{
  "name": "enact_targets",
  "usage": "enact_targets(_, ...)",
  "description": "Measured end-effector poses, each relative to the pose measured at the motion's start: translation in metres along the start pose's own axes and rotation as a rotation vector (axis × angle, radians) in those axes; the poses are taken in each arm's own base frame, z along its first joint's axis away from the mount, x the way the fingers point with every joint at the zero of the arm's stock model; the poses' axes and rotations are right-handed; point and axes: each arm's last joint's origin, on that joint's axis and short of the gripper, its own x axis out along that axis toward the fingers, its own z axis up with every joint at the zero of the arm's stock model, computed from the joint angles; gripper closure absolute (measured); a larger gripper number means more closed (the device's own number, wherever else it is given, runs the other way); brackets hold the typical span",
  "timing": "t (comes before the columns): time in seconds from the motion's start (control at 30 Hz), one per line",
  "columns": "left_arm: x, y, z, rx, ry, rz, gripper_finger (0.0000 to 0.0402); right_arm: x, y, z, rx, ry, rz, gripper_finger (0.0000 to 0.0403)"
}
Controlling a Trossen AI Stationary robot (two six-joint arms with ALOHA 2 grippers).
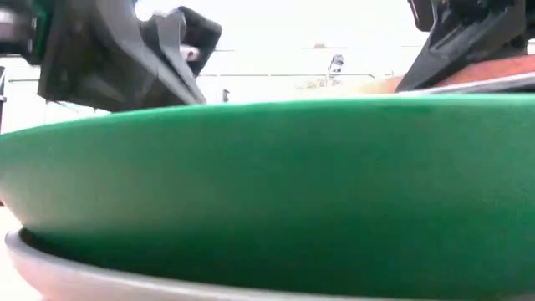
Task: Sort dishes
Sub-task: Put the orange plate into the dishwasher rack
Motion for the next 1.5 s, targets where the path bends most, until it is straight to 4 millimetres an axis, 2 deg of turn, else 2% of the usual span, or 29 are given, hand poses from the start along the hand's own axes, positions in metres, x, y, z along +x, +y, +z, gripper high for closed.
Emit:
enact_targets(0.37,-0.038,0.014,0.029,-0.034,-0.119,0.001,0.0402,-0.012,0.019,0.013,-0.184,-0.071,0.042,0.0402)
enact_targets(0.67,-0.092,0.023,0.052,-0.019,-0.24,-0.009,0.0401,-0.026,0.036,0.028,-0.346,-0.145,-0.033,0.0402)
enact_targets(1.03,-0.146,0.025,0.058,-0.016,-0.284,0.069,0.0401,-0.046,0.061,0.049,-0.462,-0.212,-0.059,0.0402)
enact_targets(1.23,-0.167,0.02,0.055,0.008,-0.283,0.063,0.0401,-0.073,0.077,0.072,-0.553,-0.25,-0.151,0.0402)
enact_targets(1.5,-0.185,0.002,0.047,0.066,-0.272,0.006,0.0401,-0.127,0.09,0.12,-0.651,-0.372,-0.19,0.0402)
